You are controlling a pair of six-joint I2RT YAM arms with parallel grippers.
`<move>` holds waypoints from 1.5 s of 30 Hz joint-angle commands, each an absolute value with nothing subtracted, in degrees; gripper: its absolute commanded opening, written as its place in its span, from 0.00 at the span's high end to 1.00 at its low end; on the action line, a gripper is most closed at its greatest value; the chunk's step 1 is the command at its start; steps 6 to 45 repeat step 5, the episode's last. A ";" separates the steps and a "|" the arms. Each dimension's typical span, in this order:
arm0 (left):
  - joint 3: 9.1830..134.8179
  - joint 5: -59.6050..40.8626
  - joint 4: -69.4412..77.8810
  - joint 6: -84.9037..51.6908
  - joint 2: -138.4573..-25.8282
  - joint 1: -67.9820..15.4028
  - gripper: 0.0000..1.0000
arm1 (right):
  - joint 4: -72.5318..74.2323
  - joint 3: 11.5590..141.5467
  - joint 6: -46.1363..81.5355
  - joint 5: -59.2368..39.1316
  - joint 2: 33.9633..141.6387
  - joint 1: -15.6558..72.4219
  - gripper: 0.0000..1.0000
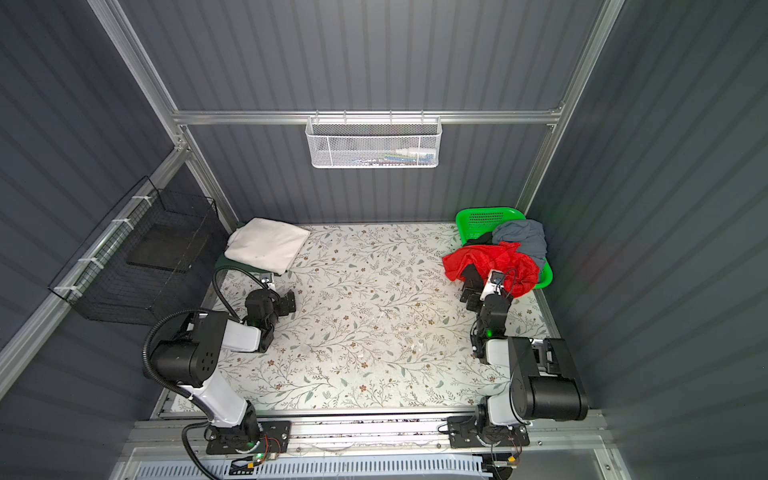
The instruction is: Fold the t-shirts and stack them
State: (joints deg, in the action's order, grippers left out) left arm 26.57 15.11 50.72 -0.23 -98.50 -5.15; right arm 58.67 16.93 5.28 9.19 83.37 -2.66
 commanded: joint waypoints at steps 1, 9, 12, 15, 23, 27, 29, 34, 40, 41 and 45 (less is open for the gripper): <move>26.89 14.96 52.33 -0.07 -98.35 -4.70 0.00 | 57.66 18.02 5.09 7.97 84.03 -2.64 0.01; 26.87 14.94 52.34 0.00 -98.28 -4.75 0.00 | 58.37 17.52 4.92 8.00 83.74 -2.61 0.01; 26.87 14.94 52.34 0.00 -98.28 -4.75 0.00 | 58.37 17.52 4.92 8.00 83.74 -2.61 0.01; 26.87 14.94 52.34 0.00 -98.28 -4.75 0.00 | 58.37 17.52 4.92 8.00 83.74 -2.61 0.01; 26.87 14.94 52.34 0.00 -98.28 -4.75 0.00 | 58.37 17.52 4.92 8.00 83.74 -2.61 0.01; 26.87 14.94 52.34 0.00 -98.28 -4.75 0.00 | 58.37 17.52 4.92 8.00 83.74 -2.61 0.01; 26.87 14.94 52.34 0.00 -98.28 -4.75 0.00 | 58.37 17.52 4.92 8.00 83.74 -2.61 0.01; 26.87 14.94 52.34 0.00 -98.28 -4.75 0.00 | 58.37 17.52 4.92 8.00 83.74 -2.61 0.01; 26.87 14.94 52.34 0.00 -98.28 -4.75 0.00 | 58.37 17.52 4.92 8.00 83.74 -2.61 0.01; 26.87 14.94 52.34 0.00 -98.28 -4.75 0.00 | 58.37 17.52 4.92 8.00 83.74 -2.61 0.01; 26.87 14.94 52.34 0.00 -98.28 -4.75 0.00 | 58.37 17.52 4.92 8.00 83.74 -2.61 0.01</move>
